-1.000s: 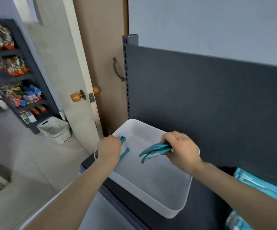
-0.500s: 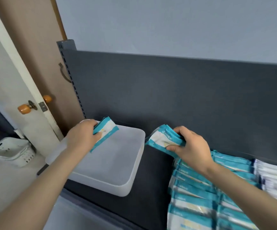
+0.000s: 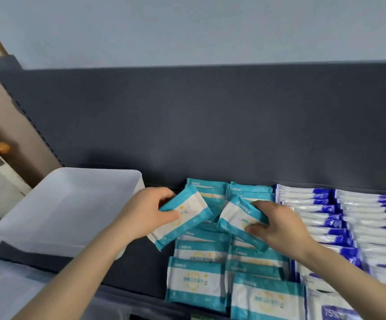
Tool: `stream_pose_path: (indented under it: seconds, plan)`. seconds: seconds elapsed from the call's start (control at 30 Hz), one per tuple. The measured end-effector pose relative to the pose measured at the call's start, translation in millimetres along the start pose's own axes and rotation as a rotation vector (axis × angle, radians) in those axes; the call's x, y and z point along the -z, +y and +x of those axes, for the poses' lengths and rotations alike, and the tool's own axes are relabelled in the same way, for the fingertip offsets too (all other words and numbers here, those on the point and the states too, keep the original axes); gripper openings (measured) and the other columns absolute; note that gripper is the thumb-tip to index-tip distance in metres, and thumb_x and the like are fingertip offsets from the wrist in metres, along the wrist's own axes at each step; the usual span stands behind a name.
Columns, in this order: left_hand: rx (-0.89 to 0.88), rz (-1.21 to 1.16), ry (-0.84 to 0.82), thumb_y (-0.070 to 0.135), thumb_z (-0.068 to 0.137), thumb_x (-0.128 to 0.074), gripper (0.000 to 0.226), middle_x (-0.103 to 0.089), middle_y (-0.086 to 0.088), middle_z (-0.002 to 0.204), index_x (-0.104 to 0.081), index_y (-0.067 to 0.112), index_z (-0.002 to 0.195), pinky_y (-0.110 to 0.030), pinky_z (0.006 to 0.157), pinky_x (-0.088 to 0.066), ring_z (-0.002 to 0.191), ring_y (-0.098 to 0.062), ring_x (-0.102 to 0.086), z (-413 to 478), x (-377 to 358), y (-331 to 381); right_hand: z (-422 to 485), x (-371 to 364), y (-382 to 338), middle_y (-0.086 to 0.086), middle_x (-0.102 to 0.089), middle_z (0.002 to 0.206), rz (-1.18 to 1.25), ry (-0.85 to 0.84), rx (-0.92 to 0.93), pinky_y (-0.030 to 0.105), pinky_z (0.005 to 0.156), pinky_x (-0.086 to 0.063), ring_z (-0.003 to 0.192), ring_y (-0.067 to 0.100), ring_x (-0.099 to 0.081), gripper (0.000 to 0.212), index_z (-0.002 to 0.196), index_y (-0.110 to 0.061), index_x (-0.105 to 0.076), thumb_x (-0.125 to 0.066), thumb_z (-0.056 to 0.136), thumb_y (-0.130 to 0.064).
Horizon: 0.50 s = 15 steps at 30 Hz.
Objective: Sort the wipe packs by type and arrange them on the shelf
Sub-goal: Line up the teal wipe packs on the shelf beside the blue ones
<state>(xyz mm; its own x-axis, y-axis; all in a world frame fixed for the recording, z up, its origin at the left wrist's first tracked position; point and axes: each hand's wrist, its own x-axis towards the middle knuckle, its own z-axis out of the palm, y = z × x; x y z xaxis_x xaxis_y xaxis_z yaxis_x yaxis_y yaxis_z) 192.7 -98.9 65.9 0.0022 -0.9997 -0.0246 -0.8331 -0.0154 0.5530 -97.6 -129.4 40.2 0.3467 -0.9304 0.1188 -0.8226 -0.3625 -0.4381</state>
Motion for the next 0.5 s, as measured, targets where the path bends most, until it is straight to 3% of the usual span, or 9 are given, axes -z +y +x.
stream_pose_path:
  seconds: [0.13, 0.23, 0.33, 0.4, 0.5]
  plan:
    - [0.004, -0.047, -0.2, 0.028, 0.072, -0.076, 0.014, -0.069, 0.017, 0.077, -0.067, 0.034, 0.08, -0.033, 0.065, -0.053, 0.068, 0.0, -0.064, -6, -33, 3, -29, 8, 12, -0.006, -0.066, 0.102, -0.049, -0.078, -0.011, 0.03, 0.07, -0.04, 0.096, 0.02, -0.061, 0.037, 0.114, -0.024, -0.059, -0.07, 0.08, -0.036]
    - [-0.02, -0.094, -0.353, 0.027, 0.073, -0.076, 0.016, -0.072, 0.009, 0.085, -0.07, 0.024, 0.087, -0.038, 0.072, -0.055, 0.079, -0.012, -0.068, -13, -49, 2, -51, 12, 16, -0.004, -0.067, 0.108, -0.084, -0.126, -0.04, 0.031, 0.074, -0.043, 0.1, 0.02, -0.06, 0.041, 0.118, -0.025, -0.057, -0.068, 0.081, -0.039]
    - [-0.053, -0.091, -0.444, 0.028, 0.073, -0.076, 0.018, -0.071, 0.005, 0.089, -0.07, 0.019, 0.087, -0.039, 0.075, -0.054, 0.085, -0.016, -0.067, -19, -62, -1, -71, 14, 17, -0.005, -0.067, 0.103, -0.149, -0.205, -0.079, 0.03, 0.072, -0.043, 0.096, 0.018, -0.06, 0.039, 0.115, -0.025, -0.057, -0.066, 0.081, -0.043]
    - [-0.064, -0.086, -0.495, 0.028, 0.074, -0.076, 0.017, -0.072, 0.01, 0.092, -0.07, 0.019, 0.088, -0.038, 0.077, -0.054, 0.086, -0.013, -0.068, -23, -68, -4, -82, 14, 17, -0.007, -0.063, 0.094, -0.199, -0.292, -0.092, 0.03, 0.068, -0.04, 0.088, 0.016, -0.057, 0.028, 0.103, -0.026, -0.057, -0.066, 0.081, -0.041]
    - [-0.081, -0.071, -0.541, 0.029, 0.073, -0.074, 0.014, -0.071, 0.004, 0.087, -0.069, 0.02, 0.082, -0.032, 0.068, -0.053, 0.078, -0.011, -0.066, -28, -75, -9, -93, 6, 19, -0.011, -0.051, 0.092, -0.215, -0.376, -0.11, 0.028, 0.067, -0.035, 0.087, 0.014, -0.051, 0.028, 0.1, -0.025, -0.055, -0.068, 0.079, -0.037]
